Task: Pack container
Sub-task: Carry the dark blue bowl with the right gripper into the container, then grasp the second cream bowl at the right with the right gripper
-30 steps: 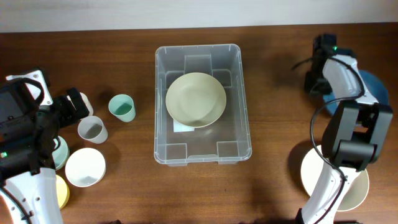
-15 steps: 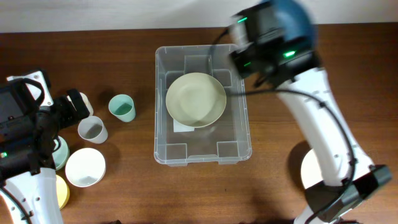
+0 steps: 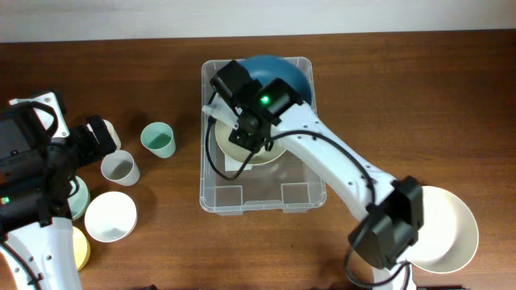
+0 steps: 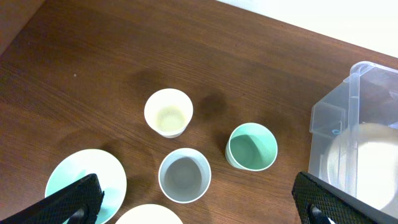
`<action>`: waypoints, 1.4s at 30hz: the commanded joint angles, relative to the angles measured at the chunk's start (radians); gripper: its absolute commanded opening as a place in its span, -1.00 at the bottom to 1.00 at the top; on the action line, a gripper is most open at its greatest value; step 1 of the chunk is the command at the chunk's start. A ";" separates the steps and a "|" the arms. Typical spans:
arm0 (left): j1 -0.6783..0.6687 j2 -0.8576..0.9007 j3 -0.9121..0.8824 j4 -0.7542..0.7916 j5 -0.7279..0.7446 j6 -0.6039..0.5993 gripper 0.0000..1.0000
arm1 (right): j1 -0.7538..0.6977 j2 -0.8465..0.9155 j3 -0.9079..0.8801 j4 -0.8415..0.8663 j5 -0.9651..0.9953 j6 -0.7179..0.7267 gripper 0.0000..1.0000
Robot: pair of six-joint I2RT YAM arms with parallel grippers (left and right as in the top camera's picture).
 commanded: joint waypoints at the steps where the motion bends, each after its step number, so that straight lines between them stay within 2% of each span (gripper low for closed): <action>1: 0.006 0.002 0.010 -0.001 0.011 -0.010 0.99 | 0.003 0.031 -0.003 -0.030 -0.087 -0.175 -0.92; 2: 0.006 0.002 0.010 -0.001 0.011 -0.010 0.99 | 0.003 0.035 -0.005 -0.041 -0.127 -0.224 -0.92; 7: 0.006 0.002 0.010 -0.001 0.011 -0.010 0.99 | 0.003 0.039 -0.014 -0.043 -0.134 -0.275 -0.92; 8: 0.006 0.002 0.010 -0.001 0.011 -0.010 0.99 | 0.003 0.039 -0.014 -0.044 -0.132 -0.275 -0.81; 9: 0.006 0.002 0.010 -0.001 0.011 -0.010 0.99 | 0.003 0.039 -0.014 -0.044 -0.131 -0.274 -0.53; 10: 0.006 0.002 0.010 -0.001 0.011 -0.010 0.99 | 0.001 0.039 -0.014 -0.045 -0.131 -0.274 -0.47; 12: 0.006 0.002 0.010 -0.001 0.011 -0.010 0.99 | -0.003 0.038 -0.014 -0.046 -0.130 -0.270 -0.39; 15: 0.006 0.002 0.010 -0.001 0.011 -0.010 0.99 | -0.010 0.025 -0.011 -0.047 -0.086 -0.214 -0.39; 19: 0.006 0.002 0.010 -0.001 0.011 -0.010 0.99 | -0.043 -0.051 0.023 -0.039 0.183 0.093 -0.42; 21: 0.006 0.002 0.010 -0.001 0.011 -0.010 0.99 | -0.101 -0.117 0.041 -0.030 0.378 0.415 -0.40; 22: 0.006 0.002 0.010 -0.001 0.011 -0.010 0.99 | -0.133 -0.148 0.041 -0.037 0.415 0.532 -0.38; 24: 0.006 0.002 0.010 -0.001 0.011 -0.010 0.99 | -0.257 -0.236 0.041 -0.105 0.423 0.863 -0.38; 26: 0.006 0.002 0.010 -0.001 0.011 -0.010 0.99 | -0.368 -0.284 0.041 -0.200 0.405 1.108 -0.36; 27: 0.006 0.002 0.010 -0.001 0.011 -0.010 0.99 | -0.444 -0.301 0.041 -0.254 0.357 1.209 -0.28; 29: 0.006 0.002 0.010 -0.001 0.011 -0.010 0.99 | -0.579 -0.304 0.040 -0.326 0.245 1.270 -0.15; 30: 0.006 0.002 0.010 -0.001 0.011 -0.010 0.99 | -0.621 -0.300 0.034 -0.343 0.209 1.275 0.05; 31: 0.006 0.002 0.010 -0.001 0.011 -0.010 0.99 | -0.664 -0.296 0.025 -0.358 0.175 1.276 0.50; 32: 0.006 0.002 0.010 -0.001 0.011 -0.010 0.99 | -0.701 -0.293 0.013 -0.372 0.151 1.276 0.65; 35: 0.006 0.002 0.010 -0.001 0.011 -0.010 0.99 | -0.845 -0.291 -0.101 -0.386 0.104 1.302 0.69; 36: 0.006 0.002 0.010 -0.001 0.011 -0.010 0.99 | -0.880 -0.291 -0.161 -0.380 0.105 1.326 0.79; 38: 0.006 0.002 0.010 0.000 0.011 -0.010 0.99 | -0.911 -0.291 -0.240 -0.364 0.103 1.353 0.89; 42: 0.006 0.002 0.010 0.000 0.011 -0.010 0.99 | -0.941 -0.291 -0.431 -0.282 0.100 1.403 0.89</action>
